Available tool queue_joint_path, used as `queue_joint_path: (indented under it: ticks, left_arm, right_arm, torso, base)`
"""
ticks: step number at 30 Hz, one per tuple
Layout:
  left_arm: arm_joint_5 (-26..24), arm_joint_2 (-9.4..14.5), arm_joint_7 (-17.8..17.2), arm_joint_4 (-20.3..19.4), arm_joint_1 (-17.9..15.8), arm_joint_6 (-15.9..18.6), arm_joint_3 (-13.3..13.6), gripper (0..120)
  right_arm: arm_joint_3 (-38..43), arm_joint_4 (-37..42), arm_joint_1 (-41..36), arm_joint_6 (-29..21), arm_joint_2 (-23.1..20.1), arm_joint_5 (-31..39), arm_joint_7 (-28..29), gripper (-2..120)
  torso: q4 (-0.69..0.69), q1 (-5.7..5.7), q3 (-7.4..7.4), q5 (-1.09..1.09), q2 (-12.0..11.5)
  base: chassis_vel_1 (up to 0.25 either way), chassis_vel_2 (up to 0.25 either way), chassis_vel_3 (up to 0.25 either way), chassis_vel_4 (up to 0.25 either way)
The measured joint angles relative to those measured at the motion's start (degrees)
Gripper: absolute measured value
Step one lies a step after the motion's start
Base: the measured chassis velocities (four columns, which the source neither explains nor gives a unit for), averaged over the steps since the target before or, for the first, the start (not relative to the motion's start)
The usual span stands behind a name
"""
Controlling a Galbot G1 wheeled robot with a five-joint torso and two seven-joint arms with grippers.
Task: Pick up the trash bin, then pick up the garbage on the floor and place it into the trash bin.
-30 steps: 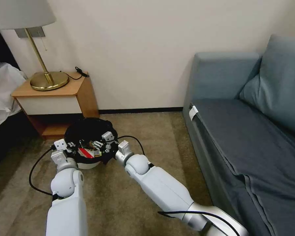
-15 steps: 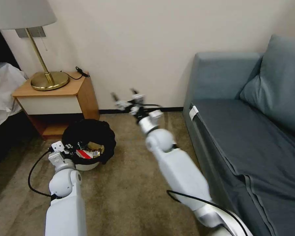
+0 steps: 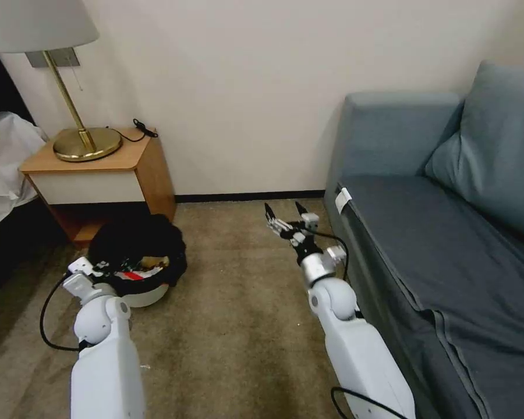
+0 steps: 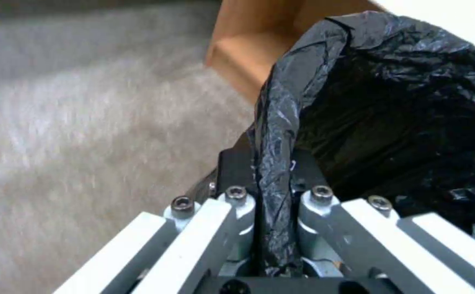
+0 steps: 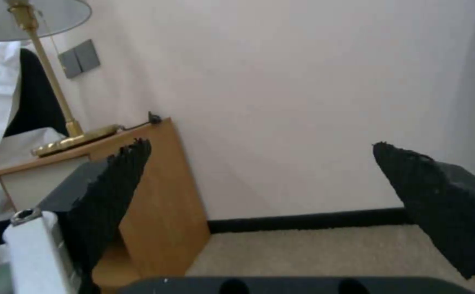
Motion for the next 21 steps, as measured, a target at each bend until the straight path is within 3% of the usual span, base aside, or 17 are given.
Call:
queue_joint_path:
  ticks: [3, 8, 18, 21]
  left_arm:
    - [-4.3, 0.0, -2.7, 1.0, -1.0, 0.0, 0.6, 4]
    - [-6.7, -0.2, -4.7, 2.4, -2.3, -0.4, 0.9, 4]
    - [-7.0, -0.1, -4.0, 2.8, -2.0, -0.7, 0.6, 4]
    - [-6.6, -0.1, -3.6, 2.5, -1.5, -0.5, 0.8, 18]
  right_arm:
    - [0.4, 0.3, -1.3, 0.4, 0.5, 0.3, -0.3, 100]
    - [0.5, 0.3, -3.2, 1.4, 1.1, 0.4, -0.9, 100]
    - [1.6, 0.6, -3.9, 2.1, 0.7, 0.4, -1.5, 100]
    - [1.5, 0.6, -3.9, 2.1, 0.7, 0.2, -1.6, 100]
  torso:
    - [-0.01, 0.00, 0.00, 0.00, 0.0]
    - [-0.01, 0.00, 0.00, 0.00, 0.0]
    - [-0.01, 0.00, 0.00, 0.00, 0.0]
    - [-0.01, 0.00, 0.00, 0.01, 0.0]
  base:
    - [0.000, 0.000, 0.000, 0.000]
    - [0.000, 0.000, 0.000, 0.000]
    - [0.000, 0.000, 0.000, 0.000]
    - [0.000, 0.000, 0.000, 0.000]
